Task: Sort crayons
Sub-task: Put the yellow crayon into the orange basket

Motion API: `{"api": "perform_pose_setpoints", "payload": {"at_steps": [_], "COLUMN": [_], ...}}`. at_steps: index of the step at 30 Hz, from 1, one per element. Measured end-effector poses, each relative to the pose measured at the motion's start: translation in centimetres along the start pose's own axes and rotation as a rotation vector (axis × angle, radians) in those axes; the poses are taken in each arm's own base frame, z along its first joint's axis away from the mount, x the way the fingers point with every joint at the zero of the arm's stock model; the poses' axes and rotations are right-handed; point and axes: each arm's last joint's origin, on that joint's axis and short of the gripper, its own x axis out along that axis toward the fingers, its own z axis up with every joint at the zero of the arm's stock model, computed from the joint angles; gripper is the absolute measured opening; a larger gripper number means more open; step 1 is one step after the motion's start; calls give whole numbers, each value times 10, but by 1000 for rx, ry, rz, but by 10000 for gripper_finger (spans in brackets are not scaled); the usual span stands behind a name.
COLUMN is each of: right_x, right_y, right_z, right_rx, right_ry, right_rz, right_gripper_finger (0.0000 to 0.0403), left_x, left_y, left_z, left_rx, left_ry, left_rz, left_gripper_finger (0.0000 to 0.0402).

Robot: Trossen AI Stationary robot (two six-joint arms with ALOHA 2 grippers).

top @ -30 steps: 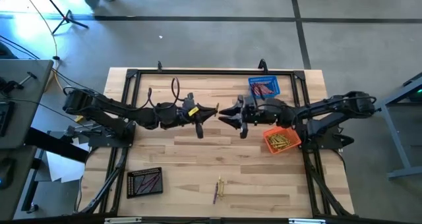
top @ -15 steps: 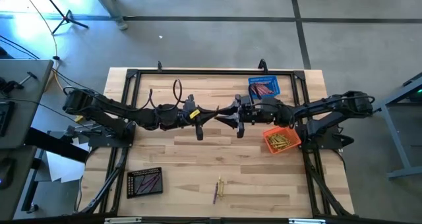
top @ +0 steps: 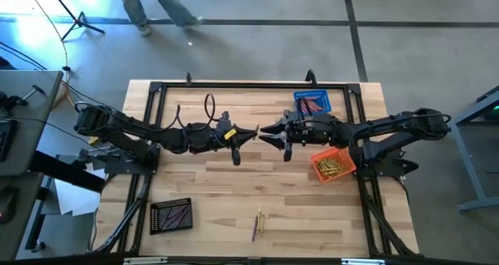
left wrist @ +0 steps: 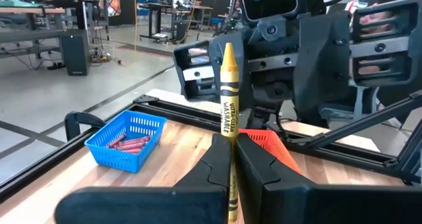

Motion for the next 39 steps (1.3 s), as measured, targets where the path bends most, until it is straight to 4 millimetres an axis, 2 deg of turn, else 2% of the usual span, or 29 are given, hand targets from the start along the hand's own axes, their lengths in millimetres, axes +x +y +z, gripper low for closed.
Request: {"api": "perform_pose_setpoints", "payload": {"at_steps": [21,39], "right_x": [0,14], "right_y": [0,-4], "right_z": [4,-4], "right_rx": [-46,-50], "right_ry": [-54,-132], "right_rz": [-46,-45], "right_gripper_finger": [133,133], "left_x": [0,0], "left_y": [-2,-1], "left_z": [5,5], "left_rx": [-59,-58], "left_ry": [-39,-41], "left_rz": [-65,-55], "left_gripper_finger": [0,0]}}
